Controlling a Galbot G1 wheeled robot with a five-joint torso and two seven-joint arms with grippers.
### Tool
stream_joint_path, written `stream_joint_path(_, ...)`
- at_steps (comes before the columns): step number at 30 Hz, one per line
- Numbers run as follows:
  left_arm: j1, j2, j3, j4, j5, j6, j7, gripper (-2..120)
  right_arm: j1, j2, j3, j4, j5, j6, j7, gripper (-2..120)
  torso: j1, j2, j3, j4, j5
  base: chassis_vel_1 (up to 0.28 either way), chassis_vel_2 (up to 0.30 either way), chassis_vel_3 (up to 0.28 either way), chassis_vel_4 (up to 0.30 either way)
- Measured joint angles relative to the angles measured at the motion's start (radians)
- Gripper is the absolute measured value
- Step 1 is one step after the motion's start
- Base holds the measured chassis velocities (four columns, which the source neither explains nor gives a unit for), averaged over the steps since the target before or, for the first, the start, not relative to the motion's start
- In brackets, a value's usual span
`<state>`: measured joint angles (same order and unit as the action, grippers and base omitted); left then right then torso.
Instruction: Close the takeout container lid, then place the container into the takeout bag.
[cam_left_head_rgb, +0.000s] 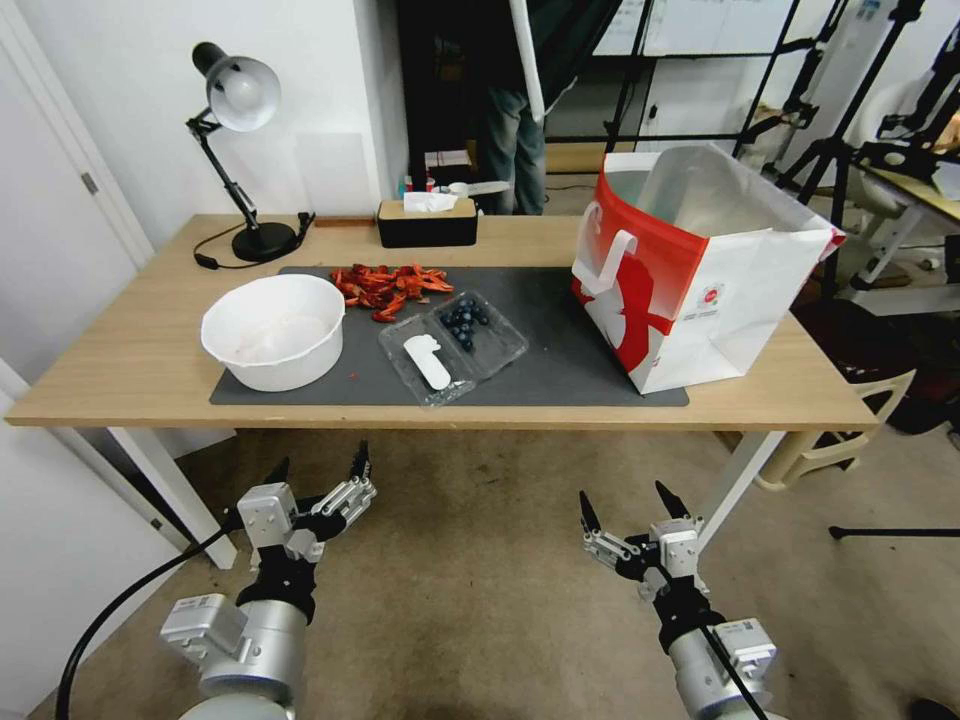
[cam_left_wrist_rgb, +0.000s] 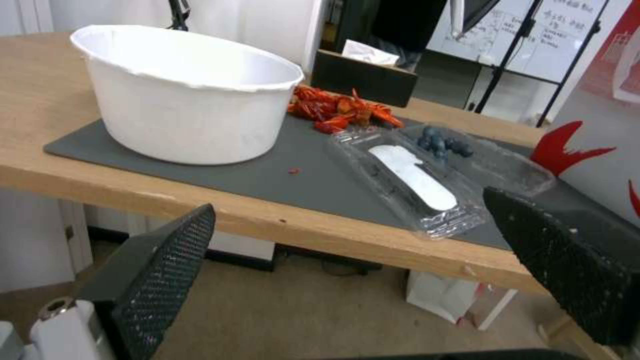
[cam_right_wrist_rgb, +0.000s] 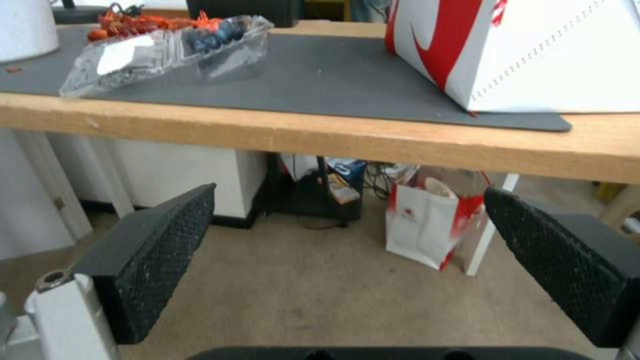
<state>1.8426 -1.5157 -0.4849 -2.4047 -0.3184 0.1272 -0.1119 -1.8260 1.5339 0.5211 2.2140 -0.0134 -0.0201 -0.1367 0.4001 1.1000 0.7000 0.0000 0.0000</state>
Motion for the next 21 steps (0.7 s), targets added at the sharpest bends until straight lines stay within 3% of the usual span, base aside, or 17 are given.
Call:
stream_joint_path(11, -0.022, 0.029, -0.017, 0.028, -0.015, -0.003, 0.01, 100, 0.056, -0.062, -0.011, 0.002, 0.138, -0.053, -0.001, 100, 0.0, 0.0, 0.0, 0.0, 0.0004, 0.0, 0.0, 0.0, 0.0)
stream_joint_path(13, -0.038, 0.058, -0.016, 0.06, -0.025, -0.008, 0.018, 100, 0.139, -0.13, -0.022, 0.013, 0.349, -0.133, 0.003, 100, 0.0, 0.0, 0.0, -0.0003, -0.0001, 0.0, 0.0, 0.0, 0.0)
stream_joint_path(15, -0.037, 0.058, -0.016, 0.064, -0.025, -0.011, 0.018, 100, 0.159, -0.142, -0.027, 0.01, 0.383, -0.145, 0.006, 100, 0.0, 0.0, 0.0, 0.0, -0.0001, 0.0, 0.0, 0.0, 0.0)
stream_joint_path(18, -0.044, 0.051, -0.028, 0.077, -0.025, -0.022, 0.019, 100, 0.341, -0.246, -0.096, -0.075, 0.629, -0.2, 0.041, 100, 0.0, 0.0, 0.0, 0.0, 0.0001, 0.0, 0.0, 0.0, 0.0)
stream_joint_path(21, -0.044, 0.045, -0.038, 0.079, -0.025, -0.025, 0.019, 100, 0.43, -0.29, -0.152, -0.119, 0.728, -0.218, 0.079, 100, 0.0, 0.0, 0.0, 0.0, 0.0001, 0.0, 0.0, 0.0, 0.0)
